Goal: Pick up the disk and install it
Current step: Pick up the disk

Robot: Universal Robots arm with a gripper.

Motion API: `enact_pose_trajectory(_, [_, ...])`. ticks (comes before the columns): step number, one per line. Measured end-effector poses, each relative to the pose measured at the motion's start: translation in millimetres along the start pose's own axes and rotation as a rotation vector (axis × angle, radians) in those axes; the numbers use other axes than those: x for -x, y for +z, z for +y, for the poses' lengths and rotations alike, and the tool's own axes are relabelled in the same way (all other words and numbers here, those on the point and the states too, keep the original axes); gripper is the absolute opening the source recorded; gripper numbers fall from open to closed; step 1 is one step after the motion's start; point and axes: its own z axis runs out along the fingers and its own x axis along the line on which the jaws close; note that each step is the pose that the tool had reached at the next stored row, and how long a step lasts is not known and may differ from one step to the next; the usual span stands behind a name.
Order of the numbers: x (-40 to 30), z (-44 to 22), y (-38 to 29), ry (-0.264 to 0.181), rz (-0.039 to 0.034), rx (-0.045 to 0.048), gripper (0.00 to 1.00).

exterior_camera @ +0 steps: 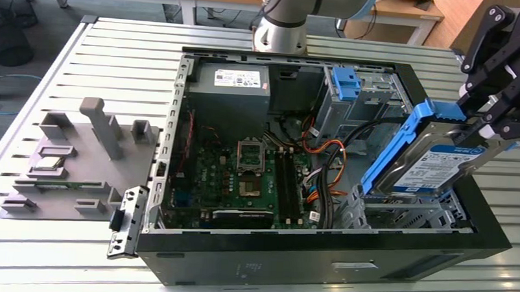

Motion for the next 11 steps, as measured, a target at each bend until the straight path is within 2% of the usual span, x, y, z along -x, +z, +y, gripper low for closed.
enact_pose_trajectory(11, [-0.3,-0.3,5.1,0.000,-0.0005,0.0000,0.35])
